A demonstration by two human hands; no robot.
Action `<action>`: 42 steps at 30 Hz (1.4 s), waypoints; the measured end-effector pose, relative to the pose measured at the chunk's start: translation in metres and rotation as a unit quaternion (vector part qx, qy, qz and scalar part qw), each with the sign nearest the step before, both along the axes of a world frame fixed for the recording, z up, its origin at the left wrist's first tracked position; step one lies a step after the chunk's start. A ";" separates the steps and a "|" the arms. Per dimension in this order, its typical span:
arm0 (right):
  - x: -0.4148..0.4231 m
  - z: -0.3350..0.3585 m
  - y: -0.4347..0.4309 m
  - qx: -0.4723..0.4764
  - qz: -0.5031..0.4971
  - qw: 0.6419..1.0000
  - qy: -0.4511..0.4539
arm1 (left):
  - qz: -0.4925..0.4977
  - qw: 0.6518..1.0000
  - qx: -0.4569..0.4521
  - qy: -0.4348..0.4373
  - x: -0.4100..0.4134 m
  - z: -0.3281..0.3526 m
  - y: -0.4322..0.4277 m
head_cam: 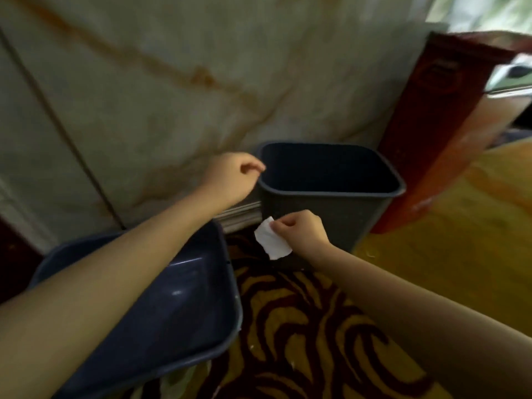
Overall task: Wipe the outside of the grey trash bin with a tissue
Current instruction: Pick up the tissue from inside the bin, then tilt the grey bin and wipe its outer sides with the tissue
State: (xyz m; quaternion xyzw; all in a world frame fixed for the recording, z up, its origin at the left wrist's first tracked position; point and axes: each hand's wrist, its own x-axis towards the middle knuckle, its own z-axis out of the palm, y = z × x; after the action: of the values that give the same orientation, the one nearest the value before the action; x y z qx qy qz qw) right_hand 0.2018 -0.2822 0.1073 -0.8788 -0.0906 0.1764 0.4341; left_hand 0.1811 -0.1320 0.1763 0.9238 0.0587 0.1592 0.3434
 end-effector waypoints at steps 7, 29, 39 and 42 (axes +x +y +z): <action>0.026 0.024 -0.114 -0.086 -0.059 0.992 0.073 | -0.211 0.940 0.191 0.186 0.082 -0.016 -0.120; 0.063 0.053 -0.144 -0.042 -0.260 0.876 -0.404 | -0.008 0.974 -0.118 0.195 0.076 0.026 -0.121; 0.059 0.016 -0.076 0.095 -0.022 0.928 -0.359 | 0.003 0.957 -0.220 0.190 0.057 0.015 -0.108; 0.057 -0.001 -0.069 0.090 0.040 0.946 -0.310 | -0.005 0.945 -0.246 0.213 0.053 0.007 -0.102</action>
State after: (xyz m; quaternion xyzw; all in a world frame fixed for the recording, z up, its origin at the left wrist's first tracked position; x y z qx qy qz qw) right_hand 0.2592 -0.3507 0.1058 -0.8428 -0.2713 -0.0963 0.4548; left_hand 0.2345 -0.2339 0.1833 0.8229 0.1636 -0.0627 0.5404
